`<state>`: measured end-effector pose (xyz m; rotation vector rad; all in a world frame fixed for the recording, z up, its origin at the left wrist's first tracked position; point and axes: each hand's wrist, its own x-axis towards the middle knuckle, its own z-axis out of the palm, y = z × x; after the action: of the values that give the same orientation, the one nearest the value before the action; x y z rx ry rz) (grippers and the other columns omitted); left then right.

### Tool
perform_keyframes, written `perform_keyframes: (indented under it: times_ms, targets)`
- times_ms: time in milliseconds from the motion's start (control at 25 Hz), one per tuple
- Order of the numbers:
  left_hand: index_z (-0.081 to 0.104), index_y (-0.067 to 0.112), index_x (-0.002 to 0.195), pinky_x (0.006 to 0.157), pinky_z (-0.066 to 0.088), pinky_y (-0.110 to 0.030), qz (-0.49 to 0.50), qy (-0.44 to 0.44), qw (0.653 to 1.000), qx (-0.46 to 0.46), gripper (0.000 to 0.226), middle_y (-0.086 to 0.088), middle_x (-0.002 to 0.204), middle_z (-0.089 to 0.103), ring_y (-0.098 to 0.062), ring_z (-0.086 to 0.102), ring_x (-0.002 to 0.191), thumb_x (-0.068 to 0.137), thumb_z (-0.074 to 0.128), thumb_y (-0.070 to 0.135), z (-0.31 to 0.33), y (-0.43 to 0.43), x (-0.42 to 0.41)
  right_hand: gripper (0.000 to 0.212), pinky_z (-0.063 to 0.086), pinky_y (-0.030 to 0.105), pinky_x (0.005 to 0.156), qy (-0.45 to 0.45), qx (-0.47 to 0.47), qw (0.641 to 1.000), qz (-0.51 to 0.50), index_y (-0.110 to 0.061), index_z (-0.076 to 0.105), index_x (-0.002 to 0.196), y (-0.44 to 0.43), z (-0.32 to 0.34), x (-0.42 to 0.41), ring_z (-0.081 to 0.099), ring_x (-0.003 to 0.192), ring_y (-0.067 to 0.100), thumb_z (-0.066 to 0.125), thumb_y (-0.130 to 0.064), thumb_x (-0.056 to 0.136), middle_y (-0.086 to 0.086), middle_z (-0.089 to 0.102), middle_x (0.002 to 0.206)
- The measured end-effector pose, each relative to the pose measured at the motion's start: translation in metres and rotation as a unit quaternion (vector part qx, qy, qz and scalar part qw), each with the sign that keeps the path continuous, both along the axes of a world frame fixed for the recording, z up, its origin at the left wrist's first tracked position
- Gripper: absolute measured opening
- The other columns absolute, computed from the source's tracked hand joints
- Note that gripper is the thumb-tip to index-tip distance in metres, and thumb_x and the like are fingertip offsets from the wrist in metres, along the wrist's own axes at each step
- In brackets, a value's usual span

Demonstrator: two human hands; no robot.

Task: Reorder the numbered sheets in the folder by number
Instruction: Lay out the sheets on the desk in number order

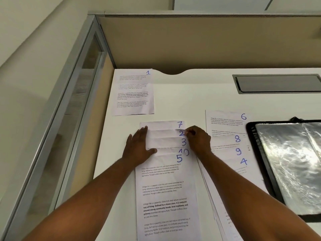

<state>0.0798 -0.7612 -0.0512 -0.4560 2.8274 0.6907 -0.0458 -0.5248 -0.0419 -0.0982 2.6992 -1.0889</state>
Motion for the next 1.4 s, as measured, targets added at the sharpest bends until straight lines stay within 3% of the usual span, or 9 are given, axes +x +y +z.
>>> perform_keyframes:
  times_ms: [240,320,400,480,720,920,1040,1200,1400]
  targets:
    - [0.04,0.015,0.151,0.114,0.036,-0.04,0.158,0.094,0.977,0.109,0.065,-0.008,0.147,0.052,-0.029,0.05,0.133,0.096,0.064,0.039,0.009,0.001,-0.011,0.013,0.048,0.019,0.08,0.062,-0.158,0.985,0.024,-0.02,0.069,0.091,0.011,0.008,0.01,0.066,0.088,0.002,0.066,-0.008,0.094,-0.014,0.072,0.09]
    - [0.056,0.015,0.132,0.097,0.046,-0.035,0.223,0.109,0.954,0.169,0.041,-0.005,0.125,0.061,-0.026,0.058,0.115,0.095,0.067,0.032,0.012,0.002,-0.016,0.012,0.048,0.016,0.079,0.076,-0.185,0.979,0.028,-0.017,0.07,0.092,0.015,0.015,0.01,0.065,0.088,0.004,0.065,-0.006,0.094,-0.012,0.072,0.09]
    - [0.06,0.012,0.1,0.073,0.042,-0.03,0.263,0.126,0.933,0.211,0.015,0.0,0.091,0.058,-0.026,0.058,0.09,0.095,0.067,0.025,0.018,0.002,-0.021,0.013,0.049,0.016,0.079,0.082,-0.205,0.975,0.027,-0.016,0.07,0.092,0.019,0.022,0.009,0.065,0.087,0.005,0.064,-0.004,0.094,-0.01,0.072,0.09]
    - [0.058,0.007,0.083,0.069,0.039,-0.031,0.264,0.155,0.917,0.255,0.019,-0.003,0.075,0.054,-0.024,0.051,0.076,0.095,0.068,0.019,0.023,0.001,-0.021,0.015,0.048,0.015,0.079,0.07,-0.217,0.974,0.016,-0.018,0.07,0.093,0.023,0.027,0.008,0.065,0.087,0.002,0.065,-0.004,0.093,-0.012,0.072,0.091]
    - [0.07,0.005,0.097,0.075,0.048,-0.024,0.25,0.219,0.869,0.367,0.01,-0.011,0.09,0.071,-0.013,0.061,0.081,0.093,0.071,0.014,0.058,0.008,-0.011,0.011,0.055,0.033,0.084,0.042,-0.208,0.977,0.012,-0.02,0.072,0.097,0.031,0.032,0.009,0.069,0.091,0.011,0.069,-0.01,0.093,-0.008,0.074,0.095]
    - [0.068,0.014,0.092,0.072,0.046,-0.012,0.265,0.209,0.848,0.409,0.006,0.004,0.088,0.069,-0.004,0.062,0.079,0.092,0.071,0.009,0.07,0.008,-0.004,0.028,0.056,0.035,0.084,0.052,-0.275,0.96,-0.004,-0.031,0.07,0.082,0.024,0.063,0.013,0.069,0.088,0.015,0.068,-0.004,0.091,-0.011,0.074,0.084]
    - [0.072,0.009,0.108,0.078,0.051,-0.016,0.262,0.199,0.844,0.424,0.014,0.004,0.098,0.073,-0.007,0.067,0.087,0.095,0.069,0.011,0.079,0.009,-0.003,0.026,0.056,0.026,0.082,0.073,-0.307,0.949,0.004,-0.025,0.072,0.088,0.021,0.088,0.006,0.069,0.087,0.009,0.067,-0.001,0.092,-0.011,0.075,0.087]
    - [0.072,0.018,0.107,0.073,0.051,-0.012,0.242,0.221,0.831,0.45,0.013,0.009,0.1,0.074,-0.004,0.068,0.09,0.095,0.069,0.013,0.105,0.006,-0.018,0.021,0.058,0.023,0.085,0.09,-0.268,0.959,0.027,-0.023,0.069,0.108,0.022,0.102,0.0,0.07,0.098,0.009,0.066,-0.006,0.095,-0.008,0.074,0.104]
    - [0.073,0.021,0.101,0.079,0.052,-0.021,0.236,0.253,0.827,0.444,0.008,0.006,0.098,0.075,-0.012,0.069,0.09,0.094,0.07,0.017,0.134,-0.007,-0.041,0.009,0.053,0.022,0.072,0.093,-0.178,0.98,0.006,-0.02,0.068,0.096,0.008,0.106,-0.002,0.067,0.084,0.007,0.062,-0.013,0.098,-0.01,0.071,0.09]
